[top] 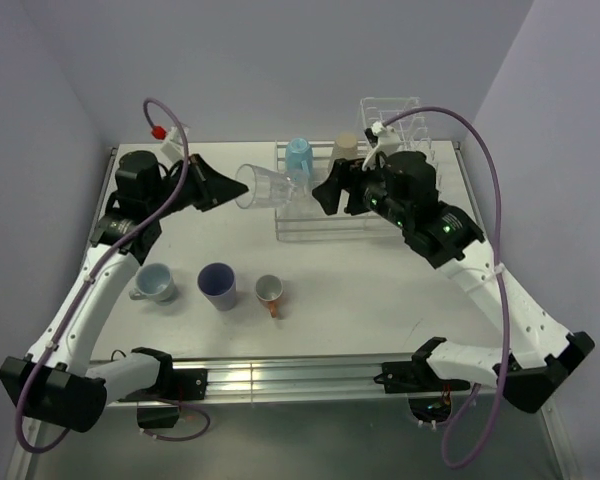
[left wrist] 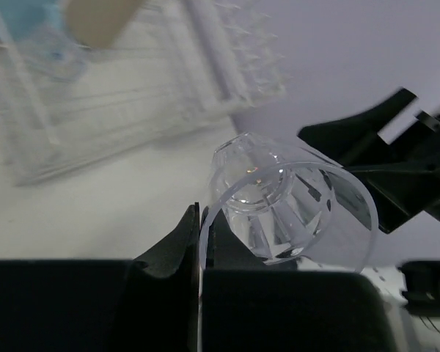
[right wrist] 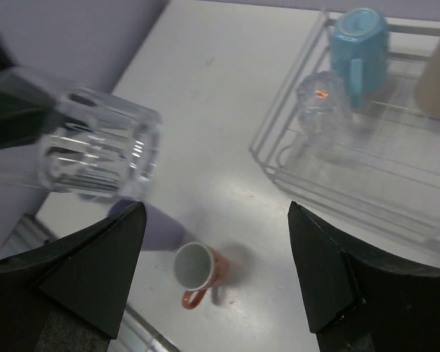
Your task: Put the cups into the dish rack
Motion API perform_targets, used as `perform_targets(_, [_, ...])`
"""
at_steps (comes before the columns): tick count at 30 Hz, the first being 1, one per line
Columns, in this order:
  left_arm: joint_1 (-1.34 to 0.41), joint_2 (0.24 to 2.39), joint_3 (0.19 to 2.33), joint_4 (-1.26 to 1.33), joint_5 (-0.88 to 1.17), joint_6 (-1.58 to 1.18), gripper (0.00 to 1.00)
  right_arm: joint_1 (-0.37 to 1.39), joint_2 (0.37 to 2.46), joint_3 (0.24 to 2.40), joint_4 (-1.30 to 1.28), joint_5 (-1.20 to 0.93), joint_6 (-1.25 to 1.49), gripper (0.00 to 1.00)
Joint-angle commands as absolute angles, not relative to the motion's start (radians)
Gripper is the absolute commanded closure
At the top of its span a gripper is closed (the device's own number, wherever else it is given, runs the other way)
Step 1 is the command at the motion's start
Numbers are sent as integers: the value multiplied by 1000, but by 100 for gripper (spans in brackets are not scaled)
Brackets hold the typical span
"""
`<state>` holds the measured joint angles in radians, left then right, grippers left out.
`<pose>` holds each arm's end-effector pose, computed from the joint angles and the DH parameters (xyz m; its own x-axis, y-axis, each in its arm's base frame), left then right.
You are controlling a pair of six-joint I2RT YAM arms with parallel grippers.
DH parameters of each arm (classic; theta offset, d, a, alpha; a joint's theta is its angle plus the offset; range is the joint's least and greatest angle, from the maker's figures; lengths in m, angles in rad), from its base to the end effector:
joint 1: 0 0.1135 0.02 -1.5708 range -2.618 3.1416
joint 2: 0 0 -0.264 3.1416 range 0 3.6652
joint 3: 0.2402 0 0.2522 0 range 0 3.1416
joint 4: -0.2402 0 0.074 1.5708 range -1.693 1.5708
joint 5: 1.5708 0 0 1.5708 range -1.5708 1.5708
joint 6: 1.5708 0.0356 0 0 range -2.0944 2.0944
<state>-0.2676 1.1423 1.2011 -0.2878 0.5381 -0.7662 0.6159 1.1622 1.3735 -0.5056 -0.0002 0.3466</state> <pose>0.2393 -0.0845 0.4042 -0.6490 -0.4394 -0.6211 0.3587 0.5432 -0.7591 0.2015 0.1427 0.4340 -0.4190 0.1196 -0.9001 -0.4630 0.8245 0.3252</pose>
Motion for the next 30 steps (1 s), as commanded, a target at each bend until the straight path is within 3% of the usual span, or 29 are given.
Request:
perform_targets(1, [-273,1166,1074,98,871,-939,100,621,1060,1306,-277,-211,396,14])
perform_targets(11, [-284,1175,959,563,1025,-1261,100,614,1009,1155,-5,-472,509,11])
perform_targets(18, [-288,1209,933,780,1055,-1380,100,611,1011,1109,103,-537,546,10])
perform_targets(30, [-313,1246,936,881,1037,-1437,100,609,1069,1074,311,-669,695,10])
